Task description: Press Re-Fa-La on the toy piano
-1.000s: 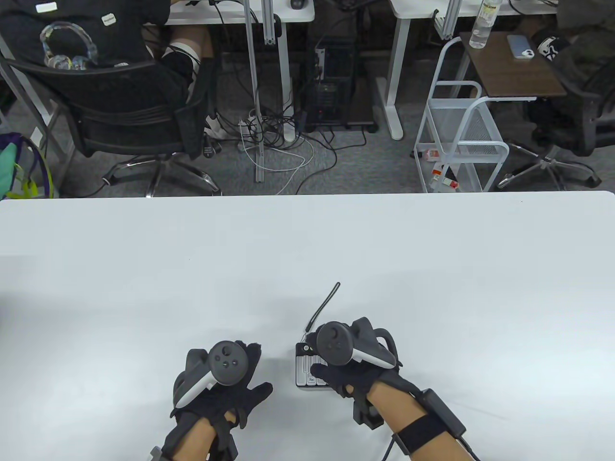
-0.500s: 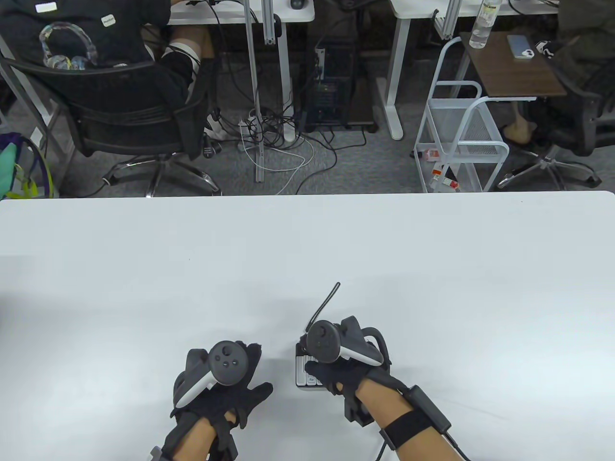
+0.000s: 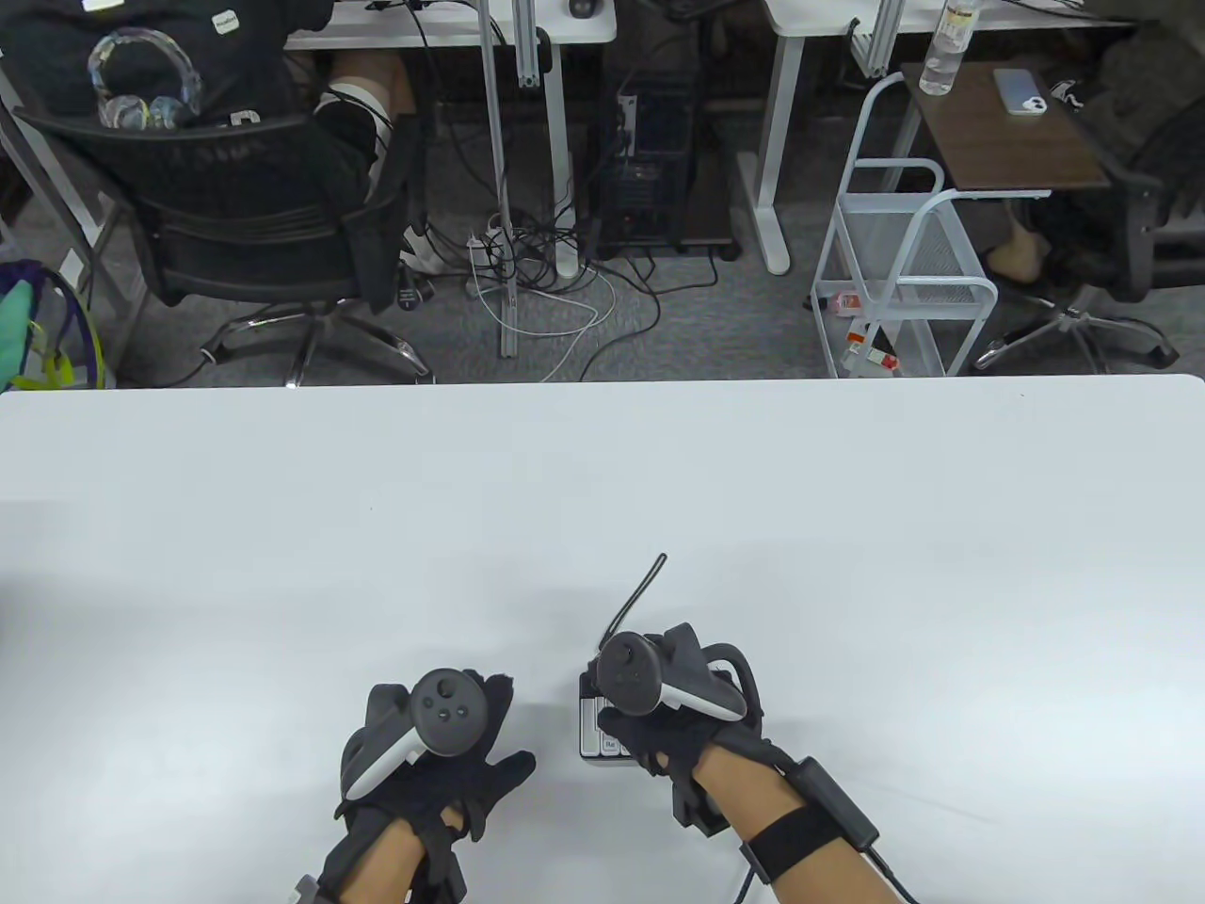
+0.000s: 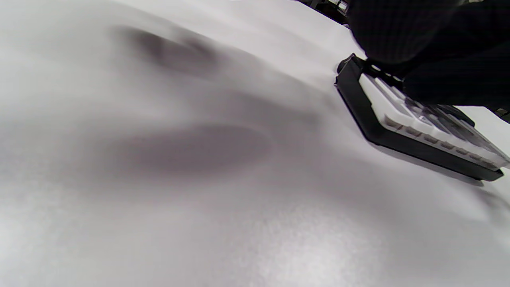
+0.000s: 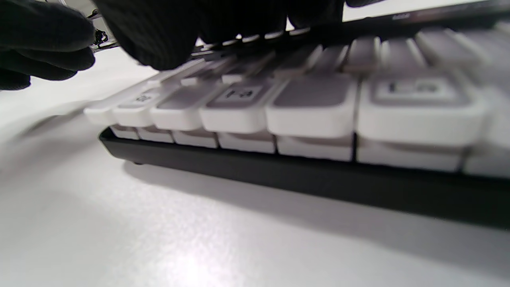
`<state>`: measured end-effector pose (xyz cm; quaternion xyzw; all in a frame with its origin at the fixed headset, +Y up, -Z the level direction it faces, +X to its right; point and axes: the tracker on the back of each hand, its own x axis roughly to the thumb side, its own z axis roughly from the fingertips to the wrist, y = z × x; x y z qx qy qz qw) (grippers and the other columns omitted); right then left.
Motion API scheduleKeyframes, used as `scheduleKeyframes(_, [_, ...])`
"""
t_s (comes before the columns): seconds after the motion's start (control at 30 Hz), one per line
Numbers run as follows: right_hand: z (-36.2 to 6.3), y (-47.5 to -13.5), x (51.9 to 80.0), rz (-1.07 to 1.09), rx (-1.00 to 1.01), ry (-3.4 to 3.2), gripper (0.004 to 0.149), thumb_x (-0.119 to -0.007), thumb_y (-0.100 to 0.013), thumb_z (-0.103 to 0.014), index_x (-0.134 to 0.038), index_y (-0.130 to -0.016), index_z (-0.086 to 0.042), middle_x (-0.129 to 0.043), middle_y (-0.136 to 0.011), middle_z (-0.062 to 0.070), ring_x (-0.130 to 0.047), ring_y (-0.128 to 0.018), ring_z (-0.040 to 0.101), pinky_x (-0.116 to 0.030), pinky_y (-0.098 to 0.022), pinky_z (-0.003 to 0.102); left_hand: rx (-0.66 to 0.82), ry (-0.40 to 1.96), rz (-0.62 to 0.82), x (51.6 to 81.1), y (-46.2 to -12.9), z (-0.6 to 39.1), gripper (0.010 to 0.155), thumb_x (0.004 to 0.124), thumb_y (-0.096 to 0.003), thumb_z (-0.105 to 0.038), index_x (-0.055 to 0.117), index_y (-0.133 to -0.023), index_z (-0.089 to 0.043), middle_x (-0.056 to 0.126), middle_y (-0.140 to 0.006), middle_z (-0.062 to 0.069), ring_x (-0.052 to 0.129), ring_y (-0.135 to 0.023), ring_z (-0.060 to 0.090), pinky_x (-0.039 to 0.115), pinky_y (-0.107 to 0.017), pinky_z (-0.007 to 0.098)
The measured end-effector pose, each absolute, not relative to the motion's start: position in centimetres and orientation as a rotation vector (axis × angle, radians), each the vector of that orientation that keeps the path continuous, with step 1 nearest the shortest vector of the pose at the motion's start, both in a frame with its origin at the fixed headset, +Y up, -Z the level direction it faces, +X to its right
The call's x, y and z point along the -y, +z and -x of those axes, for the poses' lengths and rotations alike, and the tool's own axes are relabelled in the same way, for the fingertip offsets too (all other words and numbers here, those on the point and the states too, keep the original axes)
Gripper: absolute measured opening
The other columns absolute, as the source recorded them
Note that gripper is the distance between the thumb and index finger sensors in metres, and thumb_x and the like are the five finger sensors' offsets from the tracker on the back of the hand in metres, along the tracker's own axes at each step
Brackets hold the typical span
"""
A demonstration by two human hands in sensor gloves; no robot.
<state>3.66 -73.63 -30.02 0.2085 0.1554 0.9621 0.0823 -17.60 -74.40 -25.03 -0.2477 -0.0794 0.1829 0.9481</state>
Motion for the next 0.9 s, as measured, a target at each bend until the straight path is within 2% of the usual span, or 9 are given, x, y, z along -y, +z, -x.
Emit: scheduleKeyframes(0.9, [-3.17,-29.92,73.63,-0.614,-0.471,2.917,0.058,-0.080,-0.044,-0.035,-0.061,-0.096,-0.019,-0.055,-0.106,0.010,-0.055,-0.100,0.046,-0.046,-0.071,0.064,0.162,0.372,0.504,74.40,-25.03,17.60,0.085,0.066,-0.0467,-0.063,0.023,-0.111,-0.027,0.022,-0.119,0.010,0.026,-0.109,0.045,0.033,-0.074,0.067])
